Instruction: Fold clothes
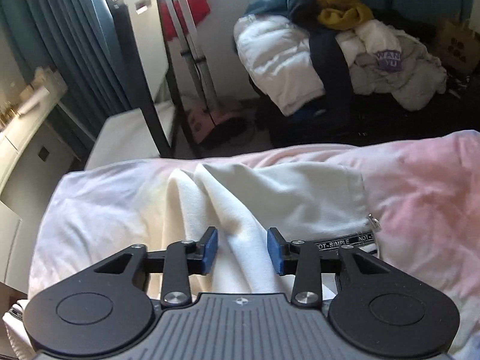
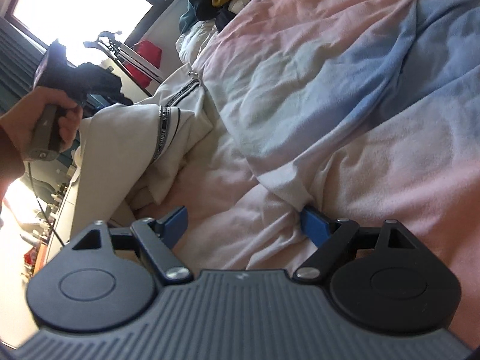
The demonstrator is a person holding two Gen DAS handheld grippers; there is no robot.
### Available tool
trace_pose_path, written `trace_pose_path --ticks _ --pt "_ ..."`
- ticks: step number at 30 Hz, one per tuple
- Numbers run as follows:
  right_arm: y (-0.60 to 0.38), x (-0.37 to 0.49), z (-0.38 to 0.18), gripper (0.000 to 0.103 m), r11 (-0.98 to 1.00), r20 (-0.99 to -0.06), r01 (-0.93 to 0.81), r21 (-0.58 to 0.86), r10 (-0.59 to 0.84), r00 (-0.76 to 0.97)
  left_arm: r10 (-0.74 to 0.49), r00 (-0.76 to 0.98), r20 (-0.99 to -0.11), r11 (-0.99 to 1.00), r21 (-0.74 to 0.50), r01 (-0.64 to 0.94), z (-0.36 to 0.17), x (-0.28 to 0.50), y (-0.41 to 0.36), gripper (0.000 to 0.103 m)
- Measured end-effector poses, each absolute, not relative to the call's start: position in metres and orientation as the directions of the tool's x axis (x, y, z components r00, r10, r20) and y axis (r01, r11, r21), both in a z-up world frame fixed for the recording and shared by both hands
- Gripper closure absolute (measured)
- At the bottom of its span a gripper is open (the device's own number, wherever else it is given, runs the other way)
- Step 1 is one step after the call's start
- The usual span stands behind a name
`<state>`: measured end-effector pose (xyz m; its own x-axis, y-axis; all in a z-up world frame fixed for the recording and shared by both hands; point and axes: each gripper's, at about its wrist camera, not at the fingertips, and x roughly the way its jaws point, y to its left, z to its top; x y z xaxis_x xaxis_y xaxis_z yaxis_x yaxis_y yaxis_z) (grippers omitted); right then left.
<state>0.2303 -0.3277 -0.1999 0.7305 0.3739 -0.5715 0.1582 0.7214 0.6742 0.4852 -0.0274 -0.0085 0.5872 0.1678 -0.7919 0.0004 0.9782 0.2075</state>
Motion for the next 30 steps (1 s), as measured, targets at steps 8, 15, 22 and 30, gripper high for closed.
trace_pose_path --ticks 8,15,22,30 --pt "-0.329 0.226 -0.196 0.018 0.713 -0.564 0.16 0.682 0.375 0.736 0.062 0.594 -0.802 0.994 0.106 0.039 -0.013 0.465 -0.032 0.064" --pt "-0.329 0.228 -0.191 0.019 0.74 -0.553 0.138 0.658 0.351 0.756 0.061 0.674 -0.737 0.965 0.216 0.149 0.005 0.454 -0.069 0.1" --pt "-0.335 0.218 -0.172 0.019 0.744 -0.462 0.094 0.662 0.307 0.832 -0.092 0.807 -0.584 0.852 0.373 0.367 0.087 0.322 -0.109 0.1" --pt "-0.371 0.183 -0.144 0.018 0.652 -0.296 0.07 0.755 0.243 0.924 -0.347 0.761 -0.547 0.755 0.318 0.573 0.068 0.126 -0.102 0.1"
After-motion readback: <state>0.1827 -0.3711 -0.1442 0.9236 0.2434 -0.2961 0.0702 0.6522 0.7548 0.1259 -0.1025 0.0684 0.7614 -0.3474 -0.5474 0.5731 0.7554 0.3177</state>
